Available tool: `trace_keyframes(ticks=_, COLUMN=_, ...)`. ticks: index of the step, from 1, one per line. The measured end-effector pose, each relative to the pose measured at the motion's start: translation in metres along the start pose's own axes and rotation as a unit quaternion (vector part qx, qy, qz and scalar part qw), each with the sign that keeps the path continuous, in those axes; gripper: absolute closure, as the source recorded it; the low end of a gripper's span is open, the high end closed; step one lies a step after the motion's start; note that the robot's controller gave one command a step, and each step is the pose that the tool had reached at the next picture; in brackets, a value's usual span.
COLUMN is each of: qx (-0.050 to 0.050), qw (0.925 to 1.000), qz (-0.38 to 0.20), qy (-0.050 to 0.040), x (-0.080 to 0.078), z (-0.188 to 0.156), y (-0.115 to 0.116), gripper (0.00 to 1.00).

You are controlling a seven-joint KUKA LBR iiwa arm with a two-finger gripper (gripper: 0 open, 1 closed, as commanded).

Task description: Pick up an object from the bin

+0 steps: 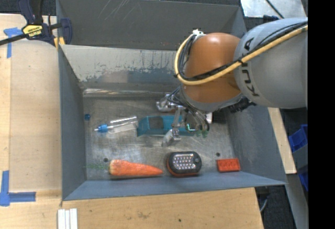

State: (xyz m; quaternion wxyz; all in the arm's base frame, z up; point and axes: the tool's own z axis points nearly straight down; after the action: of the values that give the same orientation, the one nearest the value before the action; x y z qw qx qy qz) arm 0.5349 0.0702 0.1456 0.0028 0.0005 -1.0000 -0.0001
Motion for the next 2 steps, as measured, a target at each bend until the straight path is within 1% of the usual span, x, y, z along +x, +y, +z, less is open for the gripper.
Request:
trace_keyframes(ticks=1, qx=0.0, qw=1.0, qz=0.001, qy=-0.0039, x=-0.002, z=-0.004, y=0.0, gripper=0.0)
trace_keyframes(ticks=2, qx=0.0, qw=0.9996, qz=-0.026, qy=-0.0052, x=-0.053, z=0.066, y=0.021, gripper=1.0)
